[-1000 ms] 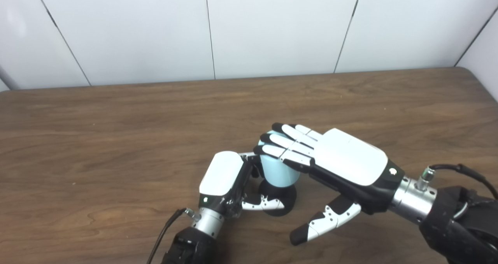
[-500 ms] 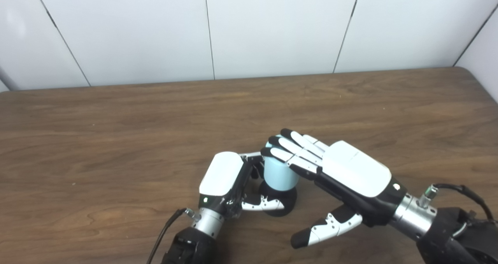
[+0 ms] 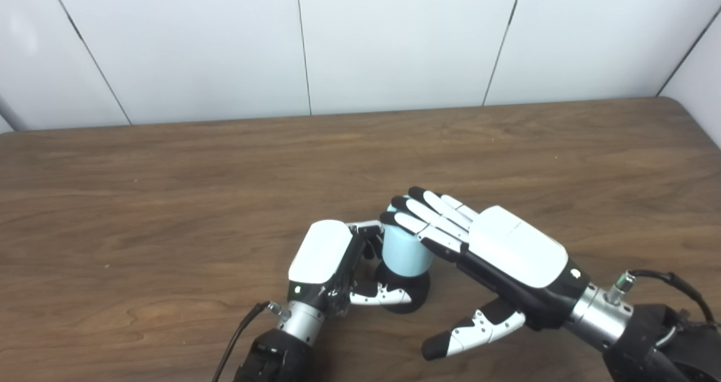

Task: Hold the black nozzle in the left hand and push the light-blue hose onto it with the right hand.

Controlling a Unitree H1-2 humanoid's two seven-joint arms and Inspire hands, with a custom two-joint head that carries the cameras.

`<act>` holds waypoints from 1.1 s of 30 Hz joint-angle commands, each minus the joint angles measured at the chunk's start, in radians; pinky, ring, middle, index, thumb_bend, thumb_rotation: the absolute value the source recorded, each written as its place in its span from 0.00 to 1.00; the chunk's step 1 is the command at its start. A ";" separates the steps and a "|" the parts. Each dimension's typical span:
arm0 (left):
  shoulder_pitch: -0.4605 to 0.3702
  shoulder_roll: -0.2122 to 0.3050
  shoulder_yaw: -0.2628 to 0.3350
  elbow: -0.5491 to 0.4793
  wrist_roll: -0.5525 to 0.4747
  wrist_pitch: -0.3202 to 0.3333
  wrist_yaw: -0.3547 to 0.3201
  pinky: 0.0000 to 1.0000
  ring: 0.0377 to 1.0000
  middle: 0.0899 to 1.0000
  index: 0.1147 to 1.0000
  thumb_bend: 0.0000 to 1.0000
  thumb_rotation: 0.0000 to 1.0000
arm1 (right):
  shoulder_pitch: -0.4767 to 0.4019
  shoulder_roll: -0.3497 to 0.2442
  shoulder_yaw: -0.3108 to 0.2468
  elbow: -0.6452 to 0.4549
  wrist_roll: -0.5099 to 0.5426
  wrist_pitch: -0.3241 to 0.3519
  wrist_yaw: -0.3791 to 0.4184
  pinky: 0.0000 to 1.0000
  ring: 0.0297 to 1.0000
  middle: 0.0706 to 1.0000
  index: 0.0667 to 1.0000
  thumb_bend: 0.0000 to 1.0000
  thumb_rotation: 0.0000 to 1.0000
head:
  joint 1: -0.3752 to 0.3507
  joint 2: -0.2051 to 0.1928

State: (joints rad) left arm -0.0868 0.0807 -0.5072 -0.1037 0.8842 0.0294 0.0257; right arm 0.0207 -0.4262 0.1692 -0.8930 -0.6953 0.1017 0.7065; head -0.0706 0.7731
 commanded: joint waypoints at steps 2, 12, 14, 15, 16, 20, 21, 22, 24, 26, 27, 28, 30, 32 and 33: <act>0.011 0.012 -0.006 0.018 0.023 0.023 -0.036 0.43 0.43 0.39 0.44 0.50 0.00 | 0.037 -0.024 0.028 0.030 -0.005 0.010 0.058 0.96 1.00 0.97 0.94 0.65 1.00 | 0.000 0.001; 0.011 0.012 -0.007 0.009 0.021 0.028 -0.047 0.44 0.44 0.39 0.44 0.50 0.00 | 0.046 -0.015 0.082 0.055 -0.050 0.016 0.068 0.94 0.99 0.93 0.90 0.68 1.00 | 0.002 0.003; 0.011 0.012 -0.007 0.008 0.022 0.030 -0.049 0.43 0.44 0.38 0.44 0.50 0.00 | 0.045 -0.016 0.089 0.059 -0.054 0.016 0.068 0.94 0.98 0.93 0.90 0.68 1.00 | 0.003 0.003; 0.011 0.012 -0.007 0.008 0.023 0.031 -0.050 0.43 0.43 0.38 0.44 0.50 0.00 | 0.044 -0.017 0.091 0.060 -0.055 0.017 0.067 0.94 0.98 0.93 0.90 0.69 1.00 | 0.001 0.003; 0.011 0.012 -0.007 0.008 0.023 0.033 -0.051 0.43 0.43 0.38 0.44 0.50 0.00 | 0.045 -0.017 0.092 0.061 -0.054 0.018 0.064 0.94 0.98 0.93 0.90 0.69 1.00 | 0.001 0.003; 0.010 0.012 -0.006 0.007 0.021 0.034 -0.054 0.44 0.44 0.38 0.44 0.50 0.00 | 0.046 -0.019 0.095 0.061 -0.056 0.022 0.056 0.94 0.98 0.93 0.90 0.69 1.00 | 0.000 0.002; 0.009 0.012 -0.006 0.007 0.021 0.034 -0.055 0.45 0.44 0.38 0.44 0.50 0.00 | 0.046 -0.020 0.094 0.061 -0.054 0.023 0.054 0.94 0.98 0.93 0.90 0.69 1.00 | 0.000 0.002; 0.009 0.012 -0.006 0.007 0.021 0.034 -0.057 0.45 0.44 0.39 0.44 0.50 0.00 | 0.046 -0.020 0.094 0.061 -0.053 0.024 0.053 0.94 0.99 0.93 0.90 0.69 1.00 | -0.001 0.002; 0.008 0.012 -0.005 0.010 0.021 0.030 -0.055 0.44 0.44 0.38 0.44 0.50 0.00 | 0.045 -0.019 0.088 0.059 -0.045 0.031 0.048 0.94 0.99 0.93 0.91 0.68 1.00 | -0.001 0.002; 0.008 0.012 -0.004 0.014 0.019 0.026 -0.051 0.44 0.44 0.38 0.44 0.50 0.00 | 0.039 -0.019 0.077 0.053 -0.034 0.038 0.041 0.96 1.00 0.94 0.92 0.67 1.00 | -0.001 0.001; 0.008 0.012 -0.004 0.015 0.019 0.025 -0.050 0.44 0.43 0.38 0.44 0.50 0.00 | 0.034 -0.020 0.071 0.051 -0.030 0.038 0.037 0.97 1.00 0.95 0.92 0.67 1.00 | -0.001 0.001; 0.007 0.013 -0.004 0.015 0.019 0.024 -0.049 0.44 0.43 0.38 0.44 0.50 0.00 | 0.030 -0.022 0.065 0.049 -0.027 0.038 0.034 0.97 1.00 0.95 0.92 0.66 1.00 | -0.002 0.000; 0.007 0.012 -0.004 0.016 0.019 0.022 -0.046 0.44 0.44 0.39 0.44 0.50 0.00 | 0.021 -0.028 0.057 0.046 -0.019 0.037 0.033 0.97 1.00 0.95 0.93 0.66 1.00 | 0.000 0.001; 0.008 0.011 -0.004 0.013 0.020 0.026 -0.050 0.44 0.44 0.39 0.44 0.50 0.00 | 0.020 -0.032 0.051 0.047 -0.011 0.034 0.029 0.97 1.00 0.95 0.93 0.66 1.00 | 0.002 0.002; 0.007 0.011 -0.004 0.011 0.022 0.029 -0.052 0.44 0.44 0.39 0.44 0.50 0.00 | 0.024 -0.033 0.049 0.049 -0.008 0.033 0.025 0.96 1.00 0.95 0.92 0.67 1.00 | 0.001 0.003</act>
State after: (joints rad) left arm -0.0864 0.0822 -0.5044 -0.1041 0.8849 0.0376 0.0059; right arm 0.0183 -0.4313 0.2098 -0.8749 -0.7091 0.1113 0.6690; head -0.0690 0.7762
